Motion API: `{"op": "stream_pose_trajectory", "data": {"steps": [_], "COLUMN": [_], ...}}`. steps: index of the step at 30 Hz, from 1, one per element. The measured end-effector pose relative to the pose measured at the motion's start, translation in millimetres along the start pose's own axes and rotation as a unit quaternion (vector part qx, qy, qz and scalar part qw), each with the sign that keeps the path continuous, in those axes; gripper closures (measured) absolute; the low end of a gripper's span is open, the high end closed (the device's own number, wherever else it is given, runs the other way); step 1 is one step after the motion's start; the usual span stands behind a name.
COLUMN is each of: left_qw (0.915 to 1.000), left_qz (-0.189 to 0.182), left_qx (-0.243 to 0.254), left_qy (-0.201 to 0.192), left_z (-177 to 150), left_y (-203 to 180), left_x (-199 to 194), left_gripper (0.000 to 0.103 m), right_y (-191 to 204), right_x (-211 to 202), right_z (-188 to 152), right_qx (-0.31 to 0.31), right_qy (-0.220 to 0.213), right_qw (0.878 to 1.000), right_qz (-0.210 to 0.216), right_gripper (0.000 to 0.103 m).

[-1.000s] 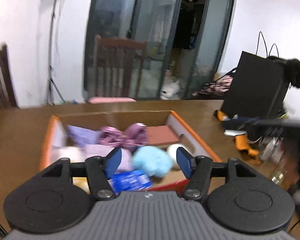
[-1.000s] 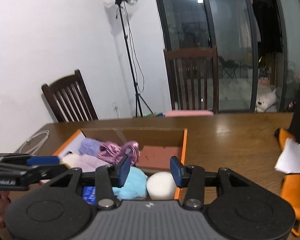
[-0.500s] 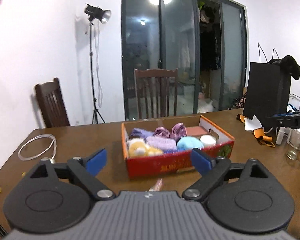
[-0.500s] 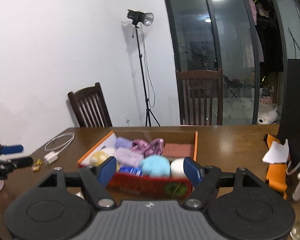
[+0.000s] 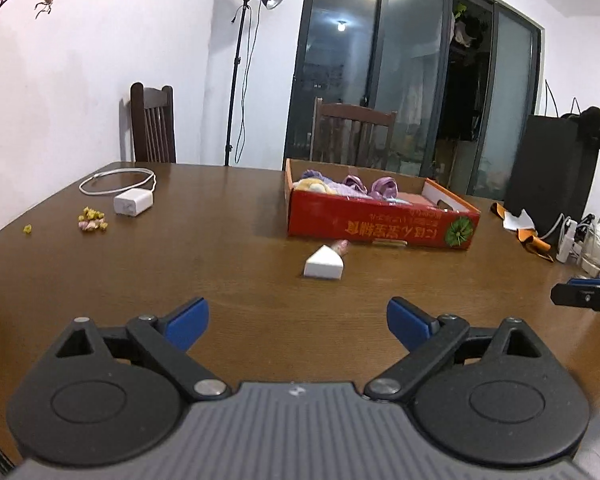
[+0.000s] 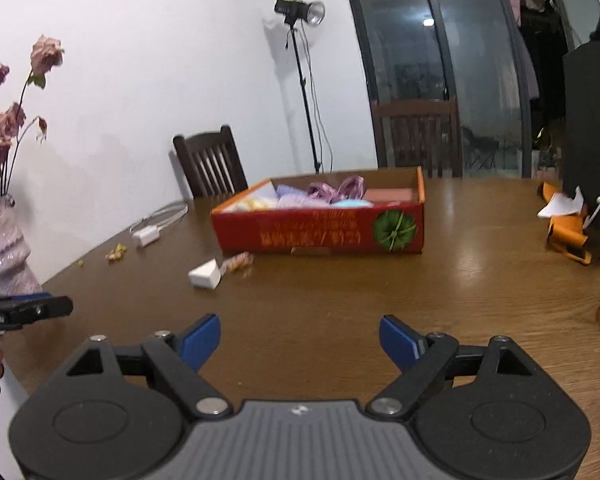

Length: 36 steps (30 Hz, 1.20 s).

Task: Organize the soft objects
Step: 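Withdraw both grippers from the box toward the white triangle and snack packet, then close the left gripper on the white triangle while the right gripper grasps the snack packet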

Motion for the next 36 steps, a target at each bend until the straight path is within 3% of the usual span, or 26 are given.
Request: {"op": "stream_pose_trajectory", "data": {"steps": [4,9,15,18,19,20,24,28,31,36], "left_qw": [0.9997,0.9971,0.9930,0.9920,0.9912,0.9915,0.9982,0.9966,0.9965,0.9978], "left_qz": [-0.017,-0.027,-0.025,-0.052,-0.073,-0.080,-0.014,0.037,0.042,0.018], "left_qx": [0.013,0.068,0.096,0.071,0.050,0.029,-0.014,-0.056,-0.057,-0.052], "left_qy": [0.007,0.023,0.063,0.090,0.099,0.098,0.056,0.047,0.044,0.036], "left_z": [4,11,18,14,13,13,29,34,34,37], "left_y": [-11,-32,-31,-22,-16,-11,19,46,51,43], "left_x": [28,97,178,194,195,194,181,175,169,163], "left_gripper": [0.006,0.012,0.034,0.052,0.068,0.068,0.068,0.068,0.067,0.066], "right_y": [2,2,7,11,13,15,34,63,83,104], "right_x": [11,45,92,117,124,132,177,228,255,269], "right_z": [4,12,22,30,34,37,49,51,45,39], "right_qx": [0.003,0.001,-0.009,-0.012,-0.012,-0.011,0.007,0.012,0.000,-0.088], "right_qy": [-0.003,0.015,0.036,0.043,0.043,0.043,0.060,0.082,0.097,0.087], "right_qw": [1.000,1.000,0.999,0.999,0.999,0.999,0.997,0.994,0.993,0.992], "right_qz": [-0.001,-0.003,-0.008,-0.007,-0.005,-0.001,0.037,0.066,0.060,0.016], "right_gripper": [0.017,0.017,0.017,0.018,0.018,0.018,0.018,0.028,0.033,0.036]}}
Point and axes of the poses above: each gripper's, at about its wrist camera, not at the fingertips, and x roughly the way its jaws point, y to its left, z to its top, the point moved 6 cm from there along x, roughly the way its jaws point, and after that the axes turned 2 degrees about -y, right-handed, at the moved point
